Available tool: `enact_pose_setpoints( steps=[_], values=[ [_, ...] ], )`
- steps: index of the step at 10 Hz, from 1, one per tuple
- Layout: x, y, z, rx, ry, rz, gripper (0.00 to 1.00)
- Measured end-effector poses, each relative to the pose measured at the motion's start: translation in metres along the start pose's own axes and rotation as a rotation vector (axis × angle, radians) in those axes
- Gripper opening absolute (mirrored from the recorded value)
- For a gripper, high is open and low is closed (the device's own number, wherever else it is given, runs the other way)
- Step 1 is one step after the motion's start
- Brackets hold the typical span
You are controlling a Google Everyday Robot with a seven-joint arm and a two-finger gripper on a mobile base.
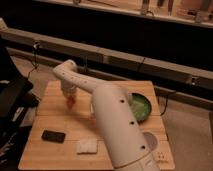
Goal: Place the pepper in the ceramic bowl
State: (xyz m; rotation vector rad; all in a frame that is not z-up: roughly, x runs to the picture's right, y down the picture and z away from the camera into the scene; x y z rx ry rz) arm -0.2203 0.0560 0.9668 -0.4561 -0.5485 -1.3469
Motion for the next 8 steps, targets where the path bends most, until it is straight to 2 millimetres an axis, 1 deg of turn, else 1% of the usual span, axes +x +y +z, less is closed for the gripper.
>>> enact_pose_setpoints(
  steps=[1, 2, 4, 7, 8],
  values=[
    [0.003, 0.003, -0.003, 0.002, 0.001, 0.005, 0.00],
    [0.006, 0.005, -0.006, 0.006, 0.000, 0.008, 0.00],
    [0.012, 0.013, -0.020, 0.016, -0.001, 0.017, 0.00],
    [0.014, 0.011, -0.022, 0.031, -0.009, 0.023, 0.00],
    [0.016, 0.014, -0.027, 0.034, -0.010, 0.026, 0.00]
  ],
)
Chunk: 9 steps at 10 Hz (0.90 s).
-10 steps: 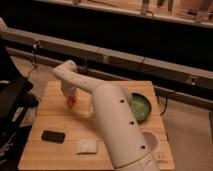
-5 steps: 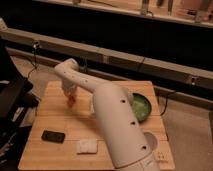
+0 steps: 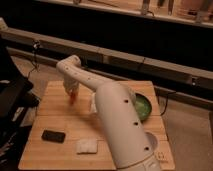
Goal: Place the pepper in the ceramic bowl
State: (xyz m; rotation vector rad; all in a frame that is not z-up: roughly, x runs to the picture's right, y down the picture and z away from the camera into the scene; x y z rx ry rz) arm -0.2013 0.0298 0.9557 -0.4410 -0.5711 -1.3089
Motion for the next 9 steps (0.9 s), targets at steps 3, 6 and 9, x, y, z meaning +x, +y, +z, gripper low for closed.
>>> enact_pose_setpoints(
  steps=[3, 6, 9],
  values=[
    [0.007, 0.021, -0.013, 0.013, -0.008, 0.015, 0.00],
    [0.009, 0.024, -0.022, 0.033, -0.022, 0.026, 0.00],
    [0.017, 0.053, -0.033, 0.045, -0.041, 0.073, 0.00]
  ],
)
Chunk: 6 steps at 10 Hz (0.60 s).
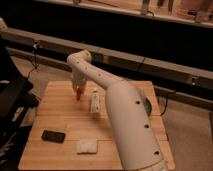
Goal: Place the pepper in the ceramic bowl
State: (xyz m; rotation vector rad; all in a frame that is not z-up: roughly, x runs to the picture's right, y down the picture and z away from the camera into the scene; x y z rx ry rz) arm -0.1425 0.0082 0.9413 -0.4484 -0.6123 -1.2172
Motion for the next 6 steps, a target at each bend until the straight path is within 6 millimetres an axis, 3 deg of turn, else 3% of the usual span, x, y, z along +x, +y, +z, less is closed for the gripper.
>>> enact_pose_setpoints(
  steps=[1, 6],
  values=[
    [0.006, 0.016, -0.005, 0.004, -0.001, 0.010, 0.00],
    [0.013, 0.033, -0.026, 0.032, -0.024, 0.022, 0.00]
  ],
)
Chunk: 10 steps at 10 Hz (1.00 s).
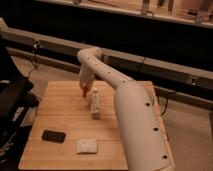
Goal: Place the pepper in the ceramic bowl
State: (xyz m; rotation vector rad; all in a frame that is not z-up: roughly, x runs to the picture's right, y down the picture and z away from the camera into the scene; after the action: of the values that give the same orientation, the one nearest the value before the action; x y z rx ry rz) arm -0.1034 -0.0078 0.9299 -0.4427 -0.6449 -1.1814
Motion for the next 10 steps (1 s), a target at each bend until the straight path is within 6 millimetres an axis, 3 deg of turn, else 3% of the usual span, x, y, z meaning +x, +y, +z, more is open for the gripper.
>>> enact_pose_setpoints(
  steps=[2, 6, 10],
  values=[
    [0.009, 0.026, -0.012, 0.009, -0.001, 0.009, 0.00],
    [0.009, 0.035, -0.029, 0.040, -0.019, 0.018, 0.00],
    [0.019, 0.090, -0.052, 0.069, -0.021, 0.049, 0.00]
  ],
)
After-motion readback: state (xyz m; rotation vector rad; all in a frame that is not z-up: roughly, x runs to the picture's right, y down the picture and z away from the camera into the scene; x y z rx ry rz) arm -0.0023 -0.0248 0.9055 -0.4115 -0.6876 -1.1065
